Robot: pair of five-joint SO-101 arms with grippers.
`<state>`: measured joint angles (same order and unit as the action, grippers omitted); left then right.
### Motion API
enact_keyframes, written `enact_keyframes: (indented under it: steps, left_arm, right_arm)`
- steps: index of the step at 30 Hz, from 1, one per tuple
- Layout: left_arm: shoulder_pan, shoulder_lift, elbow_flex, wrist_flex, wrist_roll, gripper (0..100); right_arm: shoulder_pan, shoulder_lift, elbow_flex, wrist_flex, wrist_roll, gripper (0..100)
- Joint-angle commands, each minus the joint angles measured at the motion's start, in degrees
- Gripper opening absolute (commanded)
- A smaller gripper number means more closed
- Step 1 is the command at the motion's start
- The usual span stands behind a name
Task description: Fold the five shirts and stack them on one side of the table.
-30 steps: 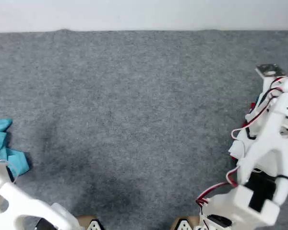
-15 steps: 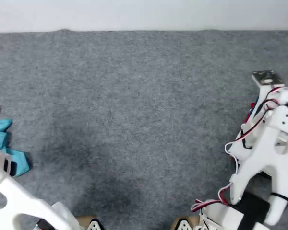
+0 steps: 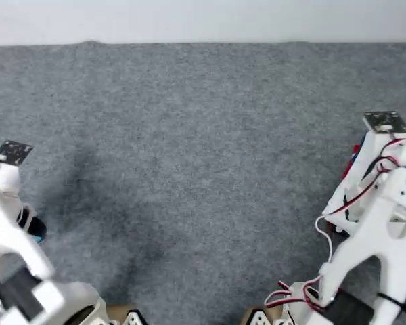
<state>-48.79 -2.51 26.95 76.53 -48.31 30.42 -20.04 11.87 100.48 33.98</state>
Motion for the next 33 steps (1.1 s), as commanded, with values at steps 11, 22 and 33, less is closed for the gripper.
enact_keyframes:
  steps: [11, 22, 33]
  left_arm:
    - [0.53, 25.23, -17.27, -0.97, -0.53, 18]
    - [3.25, 30.15, -23.6, 6.42, -0.62, 0]
    - [21.01, -0.09, -36.35, 16.88, 14.51, 0]
  right_arm:
    - [2.07, -9.71, 5.71, 2.42, -0.35, 1.2]
    - [2.07, -10.86, 6.95, 2.42, -0.44, 1.1]
    - [2.07, -13.32, 6.95, 2.42, -0.35, 1.0]
